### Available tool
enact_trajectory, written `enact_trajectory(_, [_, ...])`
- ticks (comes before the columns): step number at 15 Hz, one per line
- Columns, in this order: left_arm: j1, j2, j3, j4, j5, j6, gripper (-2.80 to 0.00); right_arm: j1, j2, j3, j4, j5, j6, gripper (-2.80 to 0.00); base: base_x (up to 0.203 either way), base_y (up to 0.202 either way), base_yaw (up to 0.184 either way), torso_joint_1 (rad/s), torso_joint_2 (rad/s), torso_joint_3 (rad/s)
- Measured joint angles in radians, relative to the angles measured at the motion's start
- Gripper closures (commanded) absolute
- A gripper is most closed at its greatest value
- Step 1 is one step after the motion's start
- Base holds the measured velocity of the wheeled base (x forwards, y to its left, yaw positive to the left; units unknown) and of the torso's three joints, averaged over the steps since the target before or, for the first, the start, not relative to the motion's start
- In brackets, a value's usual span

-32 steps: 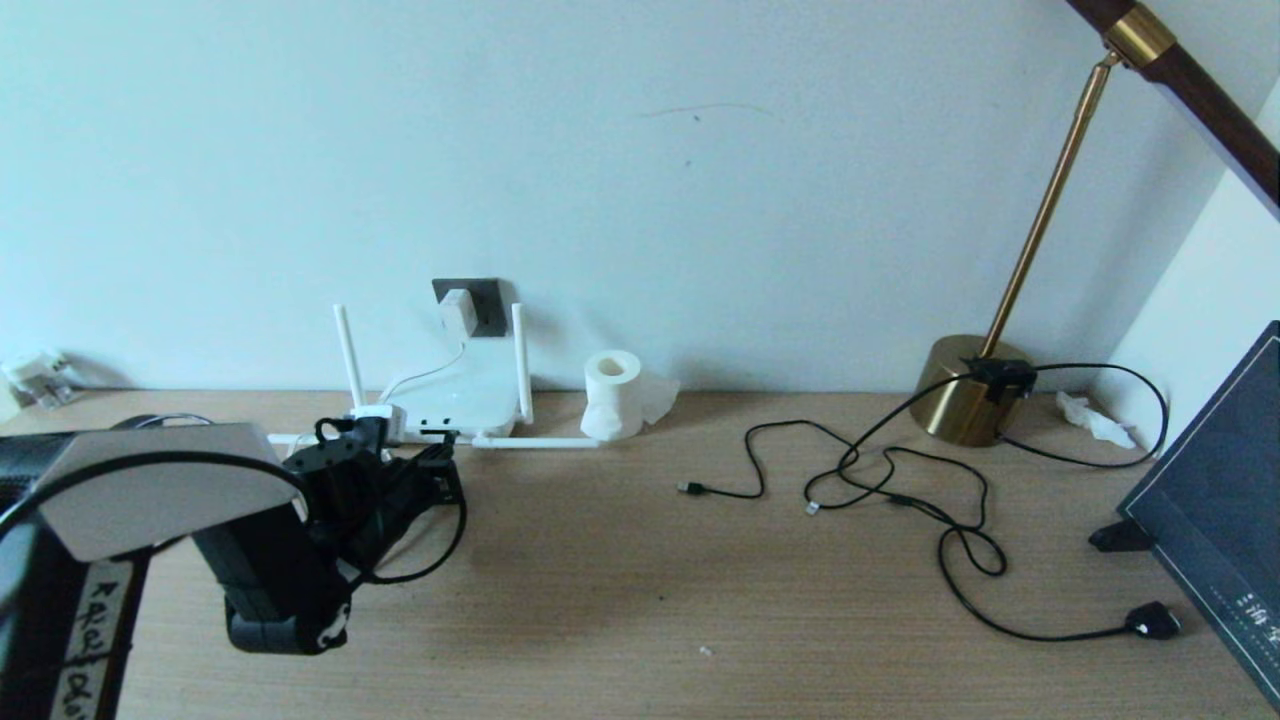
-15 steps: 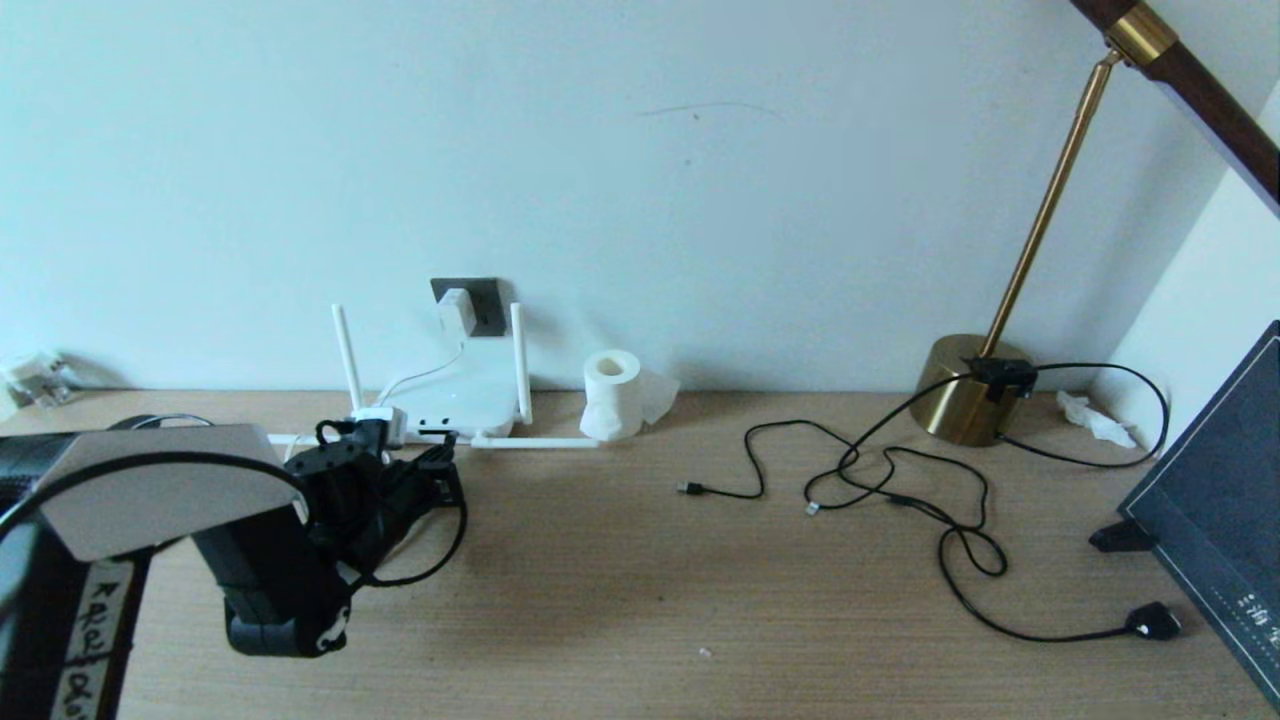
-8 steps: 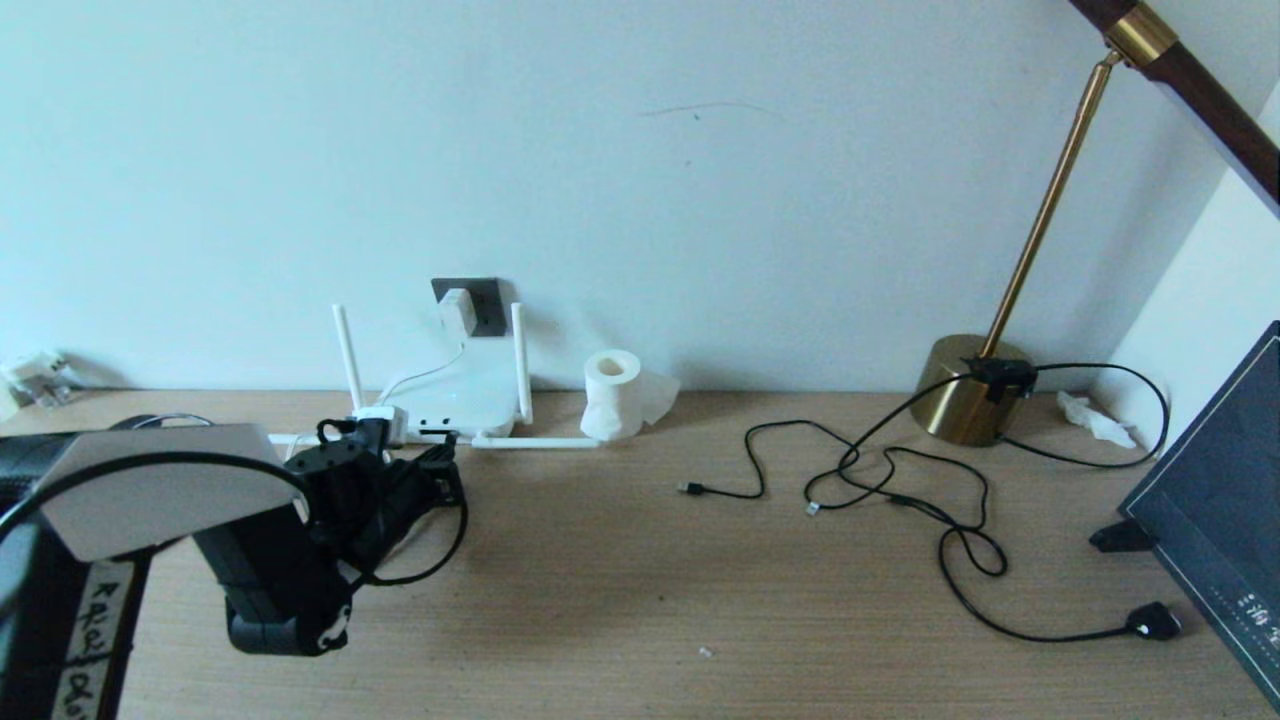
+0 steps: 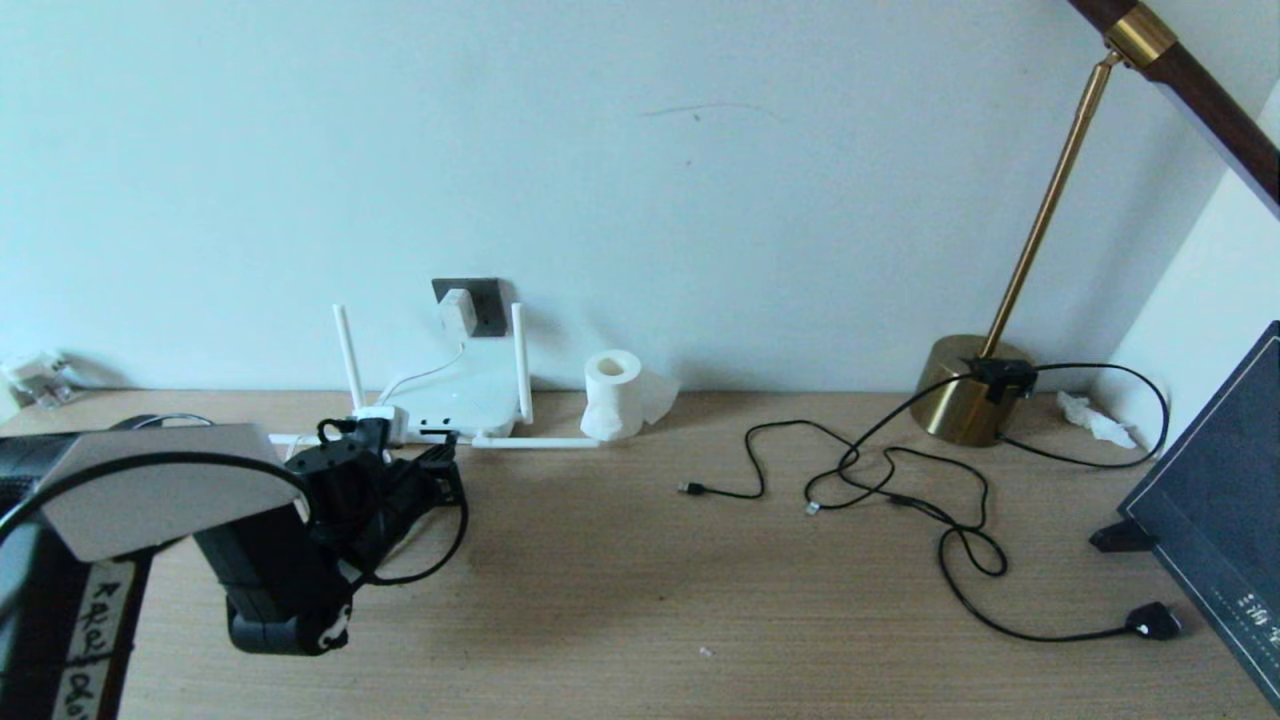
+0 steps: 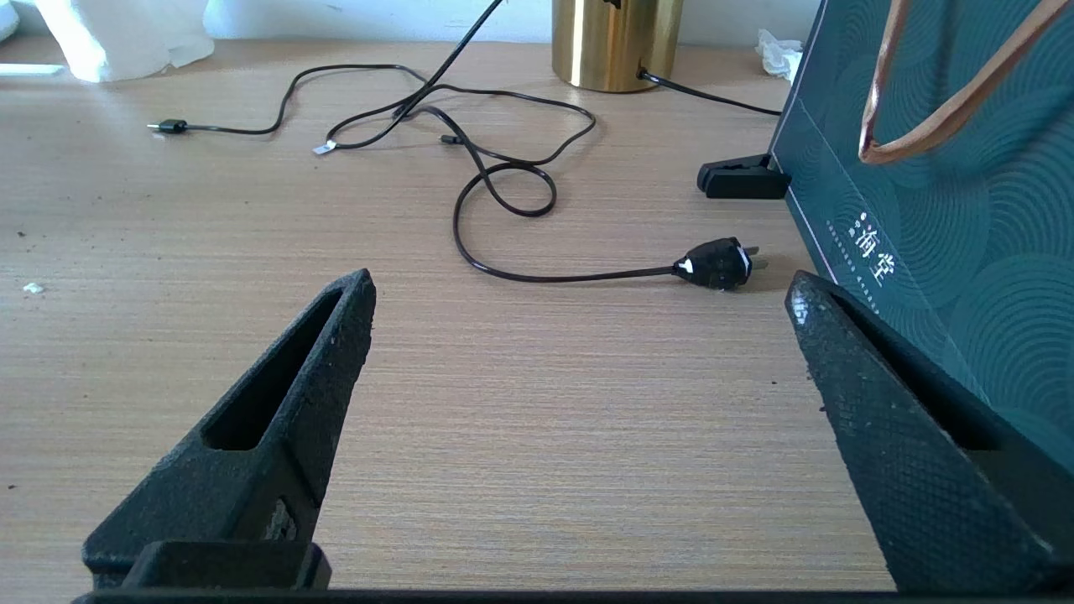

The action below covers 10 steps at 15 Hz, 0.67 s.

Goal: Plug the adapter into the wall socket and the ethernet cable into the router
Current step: Plug cable into router interface

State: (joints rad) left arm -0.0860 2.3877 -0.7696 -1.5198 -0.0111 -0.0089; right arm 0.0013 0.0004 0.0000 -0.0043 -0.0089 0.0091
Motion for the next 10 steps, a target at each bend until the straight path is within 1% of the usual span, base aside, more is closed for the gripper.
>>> enact_trajectory(10, [0.001, 0.016, -0.018, -0.001, 0.0, 0.0, 0.0, 0.0, 0.0, 0.0, 0.0, 0.0, 0.0, -2.8, 0.0, 0.0, 0.0, 0.0, 0.0, 0.0])
